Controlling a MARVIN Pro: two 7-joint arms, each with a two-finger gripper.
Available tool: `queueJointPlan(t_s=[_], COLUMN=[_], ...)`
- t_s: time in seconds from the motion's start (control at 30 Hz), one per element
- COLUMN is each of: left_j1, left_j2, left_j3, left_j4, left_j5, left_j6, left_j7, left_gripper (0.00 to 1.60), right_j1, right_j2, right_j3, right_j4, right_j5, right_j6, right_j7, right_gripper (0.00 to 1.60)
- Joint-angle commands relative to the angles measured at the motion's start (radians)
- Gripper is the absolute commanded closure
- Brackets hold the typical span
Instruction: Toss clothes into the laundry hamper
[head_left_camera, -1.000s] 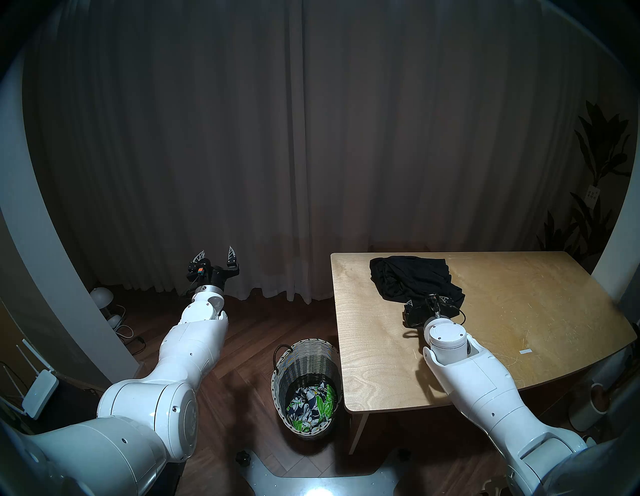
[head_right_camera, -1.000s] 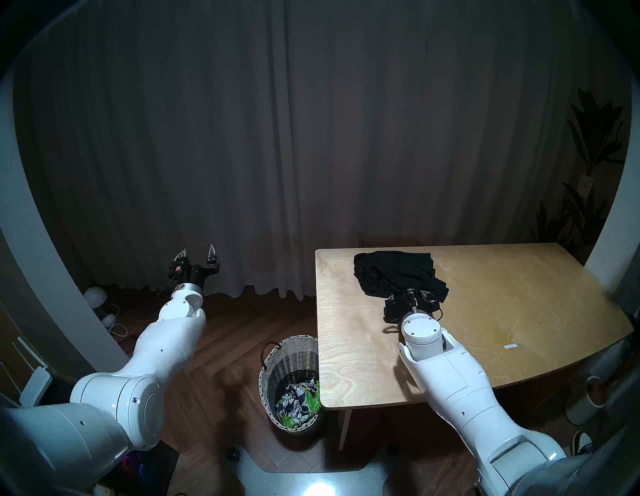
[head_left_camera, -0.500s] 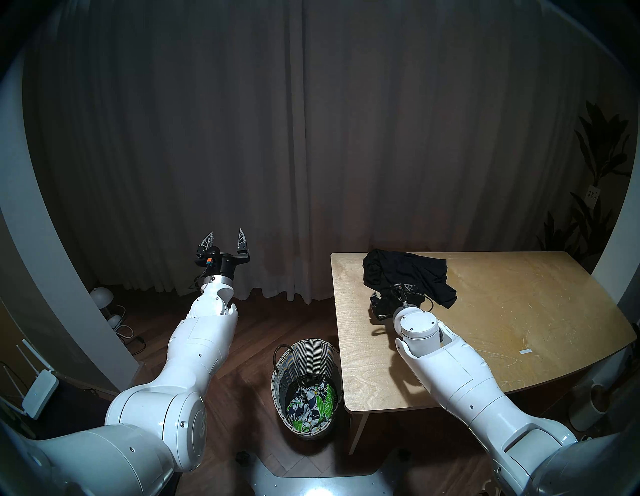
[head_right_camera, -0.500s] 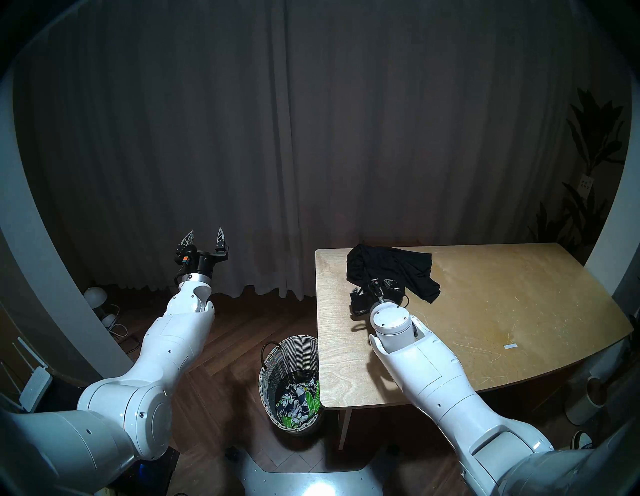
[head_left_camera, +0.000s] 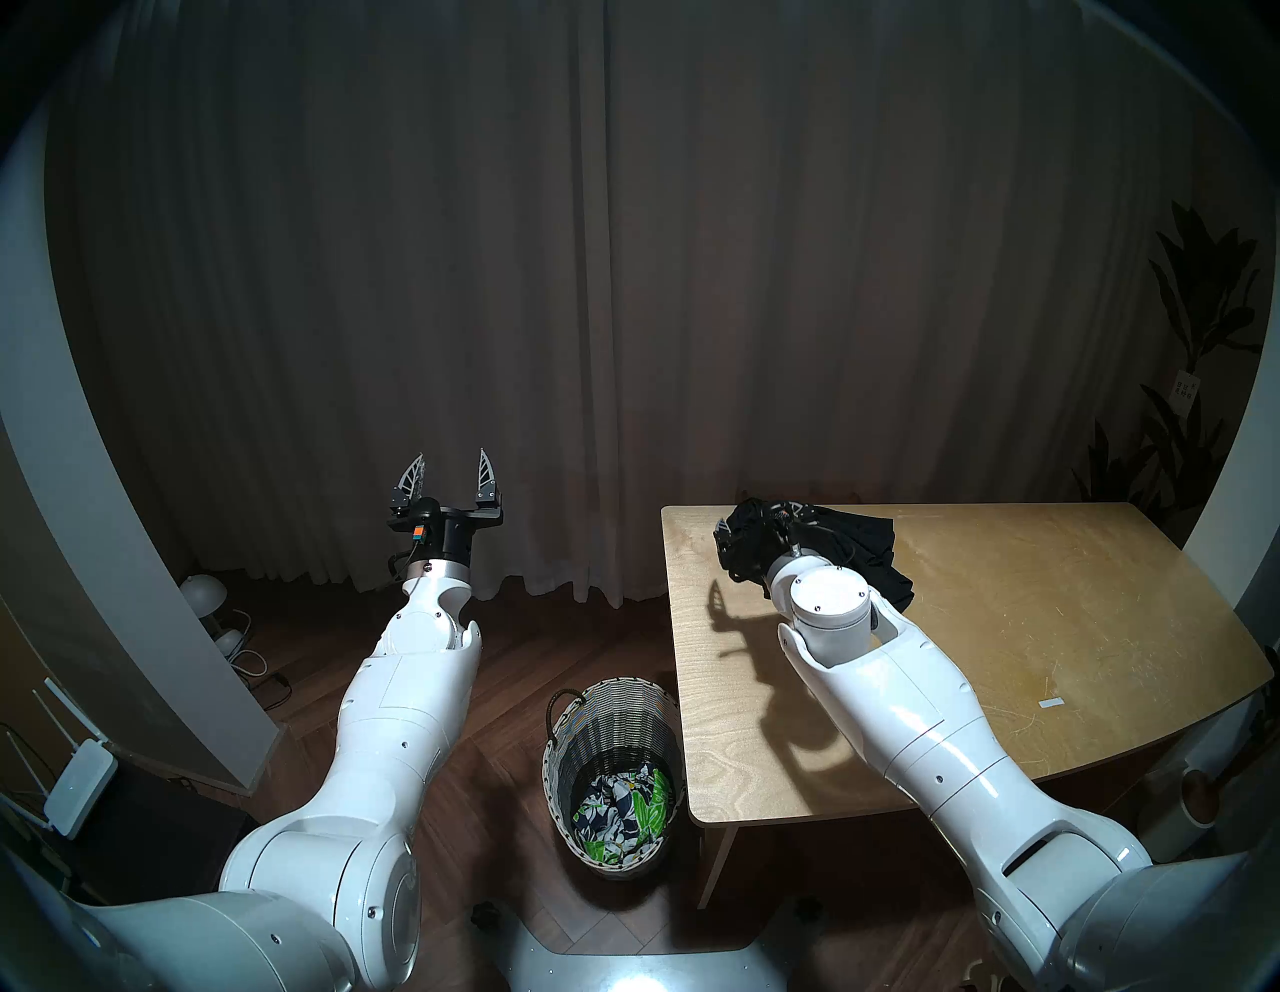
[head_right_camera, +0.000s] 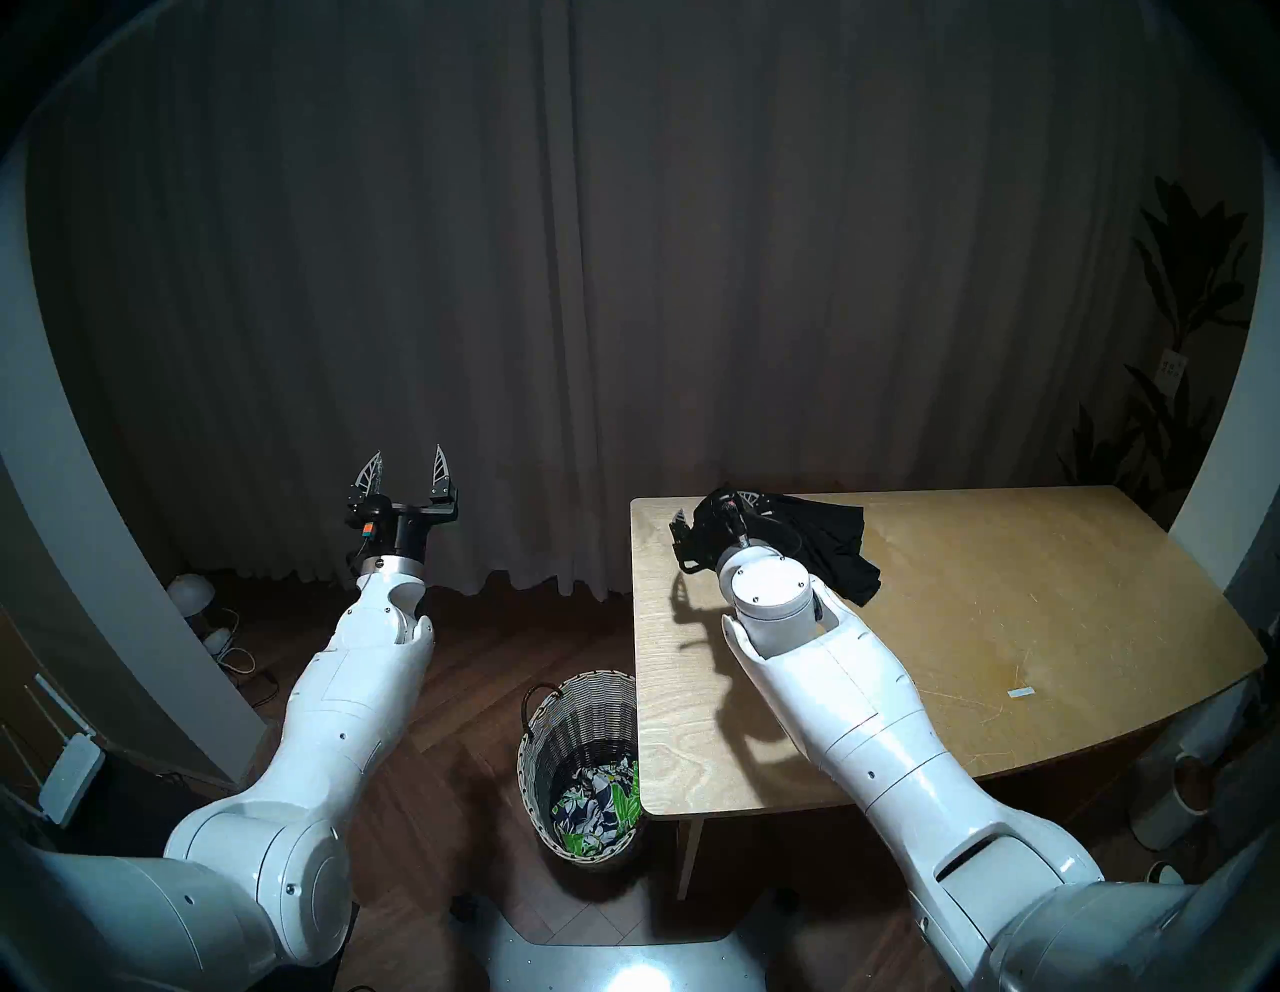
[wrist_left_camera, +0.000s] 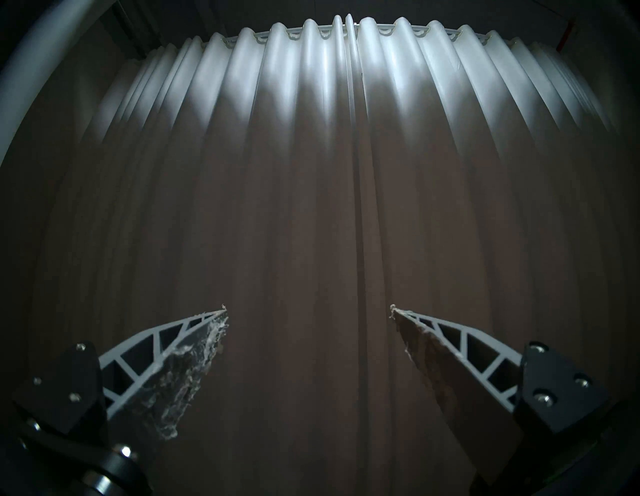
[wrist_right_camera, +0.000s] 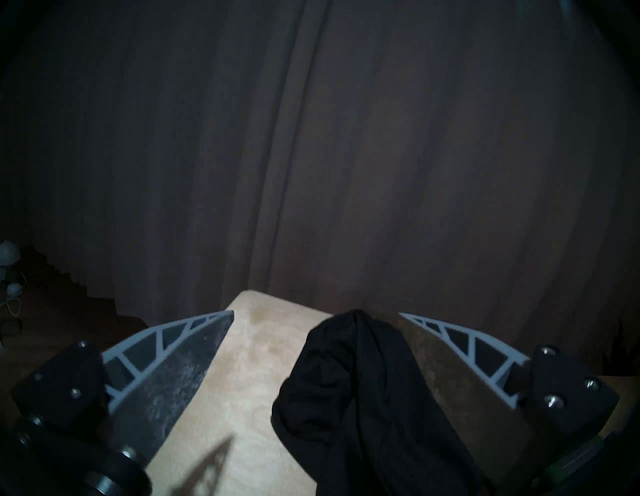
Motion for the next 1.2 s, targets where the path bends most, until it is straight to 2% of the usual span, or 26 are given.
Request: queueJointPlan(t_s=[0.0, 0.2, 0.6, 1.17], left_j1=[0.050, 0.096, 0.191, 0.276], left_j2=[0.009, 0.010, 0.010, -0.006], left_j3=[-0.008, -0.012, -0.020, 0.010], left_j4=[-0.123, -0.191, -0.323, -0.443], left_j5=[0.010, 0.022, 0.044, 0.074], left_j6=[-0.040, -0.051, -0.057, -0.052], left_j7=[0.010, 0.021, 0.040, 0.053], left_gripper=[0.00, 0.00, 0.00, 0.00], right_j1=[0.088, 0.118, 0.158, 0.234], right_j2=[-0.040, -0.076, -0.124, -0.164], right_j3=[0.035, 0.041, 0.040, 0.055], right_j4=[-0.029, 0.042, 0.282, 0.517], right_j5=[0.024, 0.042, 0.068, 0.097], right_j6=[-0.014, -0.002, 0.013, 0.028], right_j7=[-0.005, -0.012, -0.045, -0.080], right_gripper=[0.00, 0.00, 0.00, 0.00])
